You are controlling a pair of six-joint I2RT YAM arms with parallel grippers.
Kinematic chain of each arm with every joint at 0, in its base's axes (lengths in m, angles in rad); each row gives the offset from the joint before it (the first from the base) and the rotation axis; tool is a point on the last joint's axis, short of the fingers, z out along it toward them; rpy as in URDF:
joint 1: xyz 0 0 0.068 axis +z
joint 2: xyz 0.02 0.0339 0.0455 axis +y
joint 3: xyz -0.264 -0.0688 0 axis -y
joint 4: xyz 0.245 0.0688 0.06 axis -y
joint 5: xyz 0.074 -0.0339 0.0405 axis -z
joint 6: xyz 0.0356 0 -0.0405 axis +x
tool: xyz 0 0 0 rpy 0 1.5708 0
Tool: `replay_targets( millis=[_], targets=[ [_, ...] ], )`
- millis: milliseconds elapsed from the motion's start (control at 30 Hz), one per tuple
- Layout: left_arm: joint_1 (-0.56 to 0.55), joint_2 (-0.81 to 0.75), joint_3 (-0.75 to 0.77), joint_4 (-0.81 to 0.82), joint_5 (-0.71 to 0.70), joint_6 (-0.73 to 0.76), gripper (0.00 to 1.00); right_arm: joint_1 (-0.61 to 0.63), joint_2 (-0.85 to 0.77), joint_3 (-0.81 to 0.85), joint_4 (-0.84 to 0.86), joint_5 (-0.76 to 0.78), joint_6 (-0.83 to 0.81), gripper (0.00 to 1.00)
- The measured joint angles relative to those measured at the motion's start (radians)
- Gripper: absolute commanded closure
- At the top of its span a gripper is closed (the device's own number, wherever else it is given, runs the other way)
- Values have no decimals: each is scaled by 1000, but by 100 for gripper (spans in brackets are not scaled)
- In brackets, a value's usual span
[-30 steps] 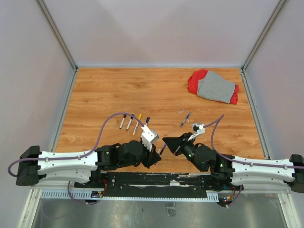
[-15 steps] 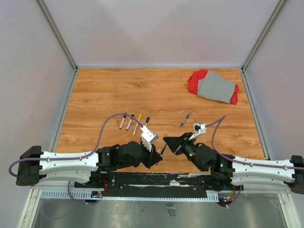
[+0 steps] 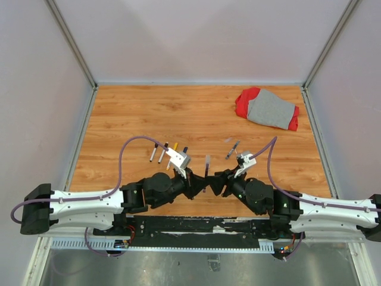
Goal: Insert the pens into the pen caps
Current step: Press the pen cap onto the pen, then place the pen at the center of the board.
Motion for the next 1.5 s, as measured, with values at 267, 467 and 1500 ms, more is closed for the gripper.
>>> replay_targets(
  millis=[267, 467, 1500],
  targets=[
    [0, -14, -69, 11, -47, -66, 100, 0, -79, 79, -116, 92, -175, 39],
    [6, 4, -47, -115, -83, -100, 100, -145, -59, 189, -304, 77, -212, 29],
    [235, 270, 203, -475, -18, -39, 99, -806, -33, 141, -523, -631, -204, 2]
  ],
)
